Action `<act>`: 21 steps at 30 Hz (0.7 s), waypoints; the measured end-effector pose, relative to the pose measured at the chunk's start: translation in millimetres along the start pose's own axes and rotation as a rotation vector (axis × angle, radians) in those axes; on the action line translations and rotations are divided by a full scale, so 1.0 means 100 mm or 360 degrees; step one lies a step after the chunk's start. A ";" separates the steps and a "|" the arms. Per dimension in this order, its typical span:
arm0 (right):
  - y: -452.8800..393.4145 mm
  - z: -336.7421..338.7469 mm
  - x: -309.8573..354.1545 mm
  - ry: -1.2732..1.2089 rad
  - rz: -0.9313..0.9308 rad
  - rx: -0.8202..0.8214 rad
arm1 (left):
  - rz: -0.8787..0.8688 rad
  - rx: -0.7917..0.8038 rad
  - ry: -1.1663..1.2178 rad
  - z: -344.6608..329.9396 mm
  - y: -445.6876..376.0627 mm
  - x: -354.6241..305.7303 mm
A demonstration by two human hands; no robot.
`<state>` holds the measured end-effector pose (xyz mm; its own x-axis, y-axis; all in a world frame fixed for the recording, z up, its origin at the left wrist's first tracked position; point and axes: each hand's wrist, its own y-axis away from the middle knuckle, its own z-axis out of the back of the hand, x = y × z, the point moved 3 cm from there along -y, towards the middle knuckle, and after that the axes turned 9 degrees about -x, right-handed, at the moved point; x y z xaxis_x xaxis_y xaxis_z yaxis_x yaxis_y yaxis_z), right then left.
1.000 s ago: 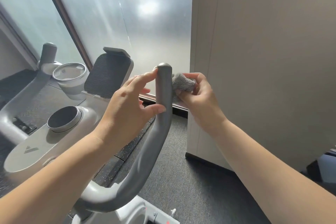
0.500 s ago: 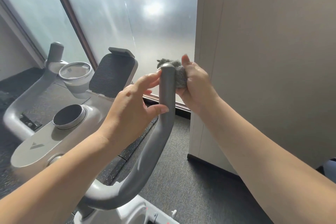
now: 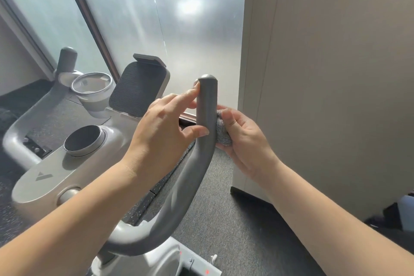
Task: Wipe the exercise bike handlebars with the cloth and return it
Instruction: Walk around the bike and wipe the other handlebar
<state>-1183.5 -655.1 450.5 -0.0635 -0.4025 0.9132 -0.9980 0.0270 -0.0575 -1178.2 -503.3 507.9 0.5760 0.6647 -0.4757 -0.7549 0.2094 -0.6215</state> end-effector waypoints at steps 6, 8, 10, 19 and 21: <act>-0.30 -0.15 0.36 -0.0020 0.0171 -0.0176 | -0.0015 0.0075 -0.0024 -0.01 0.07 -0.02; -0.39 -0.17 0.42 -0.0072 0.0188 -0.0154 | -0.0063 0.0080 -0.0053 0.00 0.14 -0.02; -0.39 -0.16 0.40 -0.0126 0.0150 -0.0097 | -0.0087 0.0100 -0.0099 0.02 0.21 -0.02; 0.07 -0.08 0.01 -0.0122 0.0023 -0.0107 | -0.0205 0.0271 -0.0144 0.21 0.51 0.06; 0.16 -0.09 -0.07 -0.0124 -0.0003 -0.0167 | -0.0249 0.0299 -0.0079 0.27 0.59 0.08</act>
<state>-1199.3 -644.2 447.0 -0.0654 -0.4724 0.8789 -0.9927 0.1199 -0.0095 -1227.0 -466.3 484.4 0.6781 0.6470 -0.3488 -0.7052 0.4391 -0.5566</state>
